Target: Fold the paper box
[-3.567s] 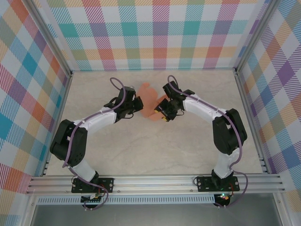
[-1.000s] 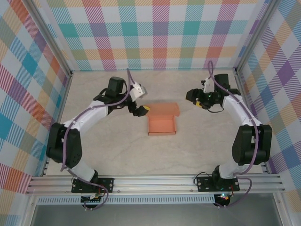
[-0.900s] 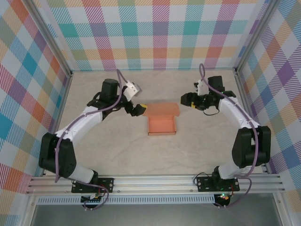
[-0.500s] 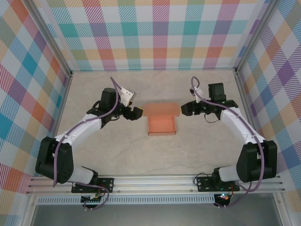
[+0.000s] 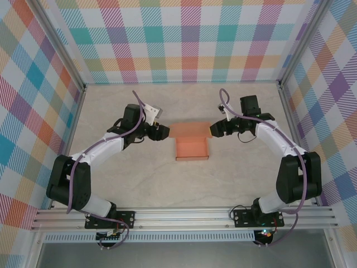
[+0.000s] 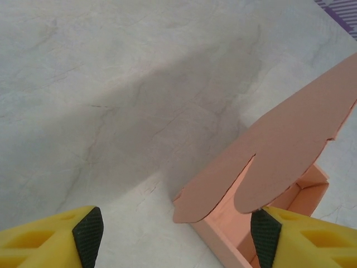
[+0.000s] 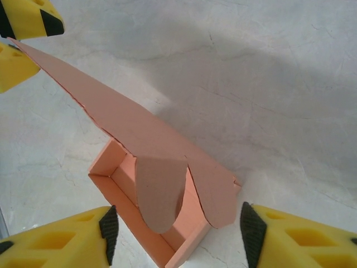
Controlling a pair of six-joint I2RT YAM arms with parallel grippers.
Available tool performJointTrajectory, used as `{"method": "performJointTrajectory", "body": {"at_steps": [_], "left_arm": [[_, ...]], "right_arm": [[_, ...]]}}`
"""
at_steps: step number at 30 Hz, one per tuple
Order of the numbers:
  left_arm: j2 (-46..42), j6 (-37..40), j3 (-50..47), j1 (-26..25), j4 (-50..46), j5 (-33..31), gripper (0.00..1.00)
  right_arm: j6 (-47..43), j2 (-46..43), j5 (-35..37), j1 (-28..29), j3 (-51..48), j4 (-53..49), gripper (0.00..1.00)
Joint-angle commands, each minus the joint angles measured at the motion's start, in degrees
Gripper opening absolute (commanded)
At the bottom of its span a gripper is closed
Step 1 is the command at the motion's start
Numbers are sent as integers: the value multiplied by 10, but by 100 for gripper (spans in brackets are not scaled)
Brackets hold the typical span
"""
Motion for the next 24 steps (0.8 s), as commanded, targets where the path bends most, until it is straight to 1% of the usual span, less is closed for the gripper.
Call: {"method": "performJointTrajectory", "body": {"at_steps": [1, 4, 7, 10, 12, 15, 17, 20, 22, 24], "left_arm": [[21, 0, 23, -5, 12, 13, 68], [35, -2, 26, -8, 25, 22, 67], [44, -2, 31, -8, 25, 23, 65], [44, -5, 26, -8, 36, 34, 58], [50, 0, 30, -8, 31, 31, 53], [55, 1, 36, -8, 22, 16, 47], [58, 0, 36, -9, 26, 13, 45], [67, 7, 48, -9, 13, 7, 44], [69, 6, 56, -13, 6, 11, 46], [70, 6, 56, -17, 12, 24, 50]], "right_arm": [[-7, 18, 9, 5, 33, 2, 56], [-18, 34, 20, 14, 49, -5, 50], [-29, 44, 21, 20, 57, -10, 42], [-46, 41, 11, 29, 50, -2, 35], [-58, 35, 32, 38, 44, 3, 31], [-76, 28, 68, 53, 36, 5, 28], [-80, 26, 86, 58, 35, 3, 27], [-66, 21, 115, 59, 28, 12, 27], [-53, 21, 119, 59, 27, 13, 29], [-39, 26, 118, 59, 29, 6, 34]]}}
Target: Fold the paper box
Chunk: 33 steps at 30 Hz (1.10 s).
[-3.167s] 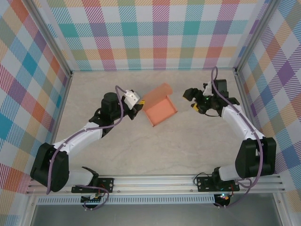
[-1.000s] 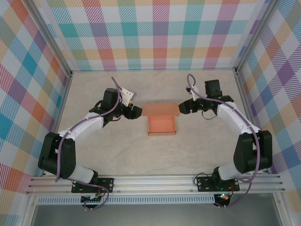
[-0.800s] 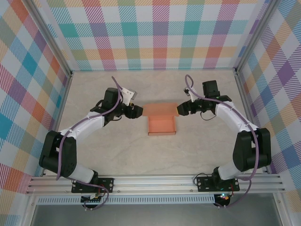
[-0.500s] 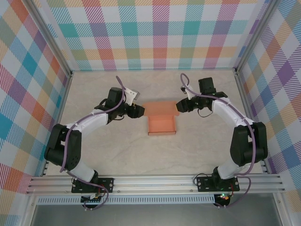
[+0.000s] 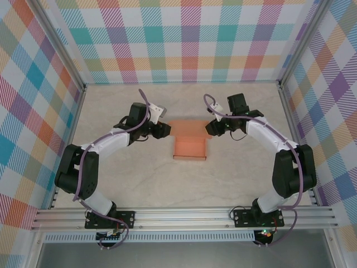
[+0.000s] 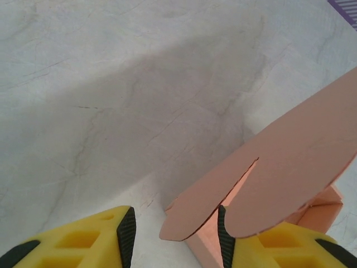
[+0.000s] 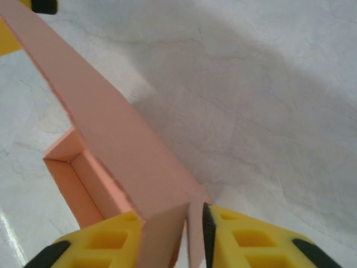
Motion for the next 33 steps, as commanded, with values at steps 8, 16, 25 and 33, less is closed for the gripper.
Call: {"method": "performJointTrajectory", "body": {"at_steps": [8, 16, 25, 33], "left_arm": [[16, -1, 21, -21, -7, 18, 50], [30, -2, 28, -22, -40, 5, 38], [28, -28, 34, -35, -43, 10, 33], [21, -90, 11, -64, -3, -45, 18]], "right_arm": [[96, -15, -4, 1, -38, 29, 40], [134, -20, -16, 0, -66, 58, 33], [213, -18, -59, 1, -88, 115, 28], [248, -26, -49, 14, -117, 155, 24]]}}
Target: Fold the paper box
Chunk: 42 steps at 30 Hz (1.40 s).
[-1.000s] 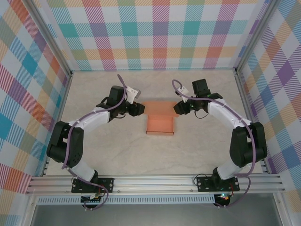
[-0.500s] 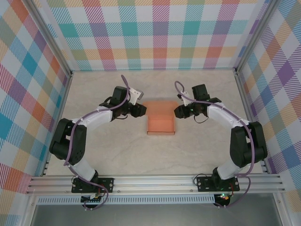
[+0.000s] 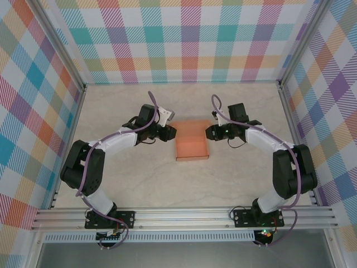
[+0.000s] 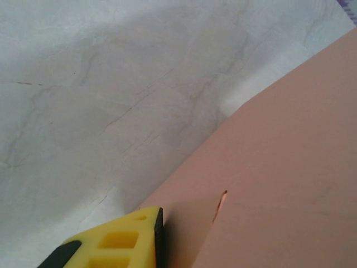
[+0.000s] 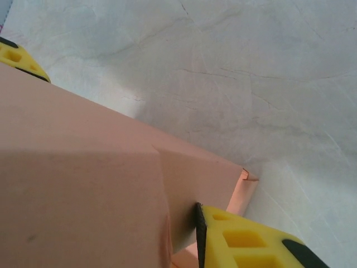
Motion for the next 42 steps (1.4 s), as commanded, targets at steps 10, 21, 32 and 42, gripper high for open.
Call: {"method": "performJointTrajectory", "body": {"at_steps": [10, 21, 32, 42], "left_arm": [[-24, -64, -13, -36, 33, -113, 10], [-15, -105, 13, -44, 40, -152, 5], [-10, -130, 0, -70, 130, -196, 5], [2, -116, -62, -120, 231, -267, 4]], "right_arm": [[40, -35, 43, 33, -42, 63, 17], [41, -60, 92, 58, -78, 130, 15], [59, -50, 168, 87, -80, 171, 14], [114, -55, 215, 99, -139, 223, 14]]}}
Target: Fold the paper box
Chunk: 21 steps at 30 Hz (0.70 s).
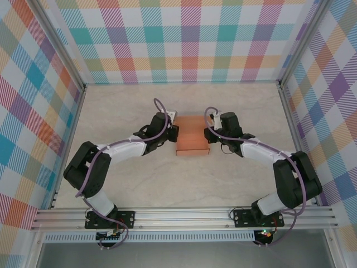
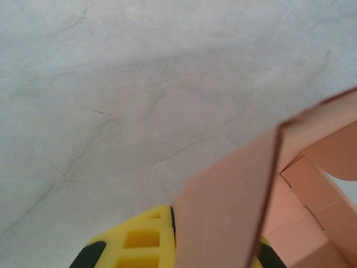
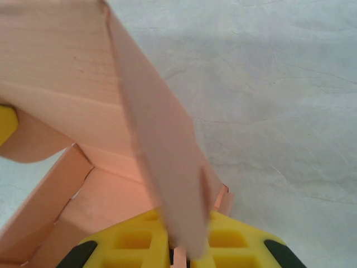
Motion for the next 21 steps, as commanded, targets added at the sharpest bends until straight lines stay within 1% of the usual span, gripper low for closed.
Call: {"method": "performJointTrajectory", "body": {"at_steps": [1, 9, 12, 14, 21], "left_arm": [[-3, -11, -16, -31, 101, -10, 4], [-21, -18, -57, -89, 152, -107, 6], [-15, -29, -53, -93, 154, -107, 6], [-14, -50, -47, -94, 149, -114, 8], [-11, -113, -21, -94, 122, -106, 8]], "right_arm": [[29, -11, -8, 19, -31, 23, 14], [36, -68, 24, 30, -112, 76, 14], [29, -82, 34, 31, -120, 66, 14], [29, -89, 35, 30, -127, 67, 14], [31, -101, 36, 31, -136, 67, 14]]}}
